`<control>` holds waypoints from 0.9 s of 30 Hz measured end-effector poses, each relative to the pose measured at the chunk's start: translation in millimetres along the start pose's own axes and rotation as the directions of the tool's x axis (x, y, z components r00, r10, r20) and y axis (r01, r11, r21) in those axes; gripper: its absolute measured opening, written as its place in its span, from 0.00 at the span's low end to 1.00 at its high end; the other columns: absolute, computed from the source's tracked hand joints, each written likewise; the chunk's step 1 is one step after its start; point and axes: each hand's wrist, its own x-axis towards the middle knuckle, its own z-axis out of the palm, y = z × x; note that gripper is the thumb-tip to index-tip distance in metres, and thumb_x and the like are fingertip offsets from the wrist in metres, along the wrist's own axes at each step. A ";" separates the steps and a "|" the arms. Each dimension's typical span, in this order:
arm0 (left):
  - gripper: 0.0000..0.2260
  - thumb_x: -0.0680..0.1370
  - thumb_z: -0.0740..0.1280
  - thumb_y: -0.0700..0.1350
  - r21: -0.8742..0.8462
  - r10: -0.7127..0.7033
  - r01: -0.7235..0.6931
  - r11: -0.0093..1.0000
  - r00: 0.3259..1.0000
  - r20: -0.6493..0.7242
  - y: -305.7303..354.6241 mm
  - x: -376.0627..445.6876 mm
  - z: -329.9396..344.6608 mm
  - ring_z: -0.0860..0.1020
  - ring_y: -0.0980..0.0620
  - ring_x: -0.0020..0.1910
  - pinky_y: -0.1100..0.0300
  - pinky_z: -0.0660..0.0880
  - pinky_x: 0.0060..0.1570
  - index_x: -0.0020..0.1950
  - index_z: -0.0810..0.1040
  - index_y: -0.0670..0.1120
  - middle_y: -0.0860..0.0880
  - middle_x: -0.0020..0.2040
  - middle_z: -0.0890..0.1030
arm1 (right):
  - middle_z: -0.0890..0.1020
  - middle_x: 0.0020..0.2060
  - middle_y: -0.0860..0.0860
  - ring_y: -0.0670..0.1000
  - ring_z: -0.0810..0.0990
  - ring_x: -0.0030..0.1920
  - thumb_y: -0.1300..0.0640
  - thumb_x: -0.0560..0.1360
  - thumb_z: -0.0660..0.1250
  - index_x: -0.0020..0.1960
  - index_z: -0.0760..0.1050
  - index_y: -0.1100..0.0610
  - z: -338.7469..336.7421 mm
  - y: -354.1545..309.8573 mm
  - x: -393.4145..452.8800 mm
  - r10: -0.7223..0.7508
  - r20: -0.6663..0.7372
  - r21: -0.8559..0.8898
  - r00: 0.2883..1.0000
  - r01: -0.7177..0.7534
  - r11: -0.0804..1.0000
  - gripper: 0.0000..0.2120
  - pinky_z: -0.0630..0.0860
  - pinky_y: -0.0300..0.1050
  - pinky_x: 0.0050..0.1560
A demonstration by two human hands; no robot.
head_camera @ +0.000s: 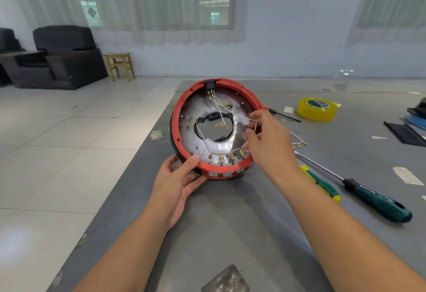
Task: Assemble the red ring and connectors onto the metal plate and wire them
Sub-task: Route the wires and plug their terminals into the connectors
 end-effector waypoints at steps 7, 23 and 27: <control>0.21 0.75 0.77 0.40 -0.028 0.042 -0.043 0.999 0.998 -0.036 -3.4 1.7 -1.0 0.83 0.34 0.61 0.50 0.85 0.48 0.66 0.76 0.44 0.42 0.56 0.87 | 0.66 0.71 0.52 0.58 0.81 0.49 0.61 0.77 0.70 0.65 0.74 0.57 -5.4 -11.6 -5.8 -0.152 0.056 -0.276 0.987 0.162 0.947 0.17 0.79 0.56 0.54; 0.24 0.77 0.74 0.34 -0.054 0.094 -0.093 0.994 0.995 0.027 -4.5 5.2 -4.6 0.85 0.40 0.59 0.51 0.84 0.53 0.69 0.80 0.55 0.37 0.63 0.83 | 0.78 0.40 0.45 0.53 0.81 0.48 0.47 0.76 0.71 0.49 0.84 0.48 28.7 -28.2 -8.2 -0.295 0.365 -0.236 0.883 0.394 0.888 0.06 0.77 0.52 0.54; 0.25 0.78 0.73 0.33 -0.070 0.089 -0.086 0.994 0.995 0.043 -4.7 7.3 -6.3 0.85 0.40 0.59 0.49 0.84 0.55 0.70 0.78 0.54 0.36 0.64 0.82 | 0.83 0.37 0.42 0.47 0.82 0.44 0.45 0.72 0.74 0.46 0.82 0.46 34.3 -33.0 1.4 -0.176 0.408 -0.223 0.896 0.284 0.932 0.07 0.81 0.49 0.49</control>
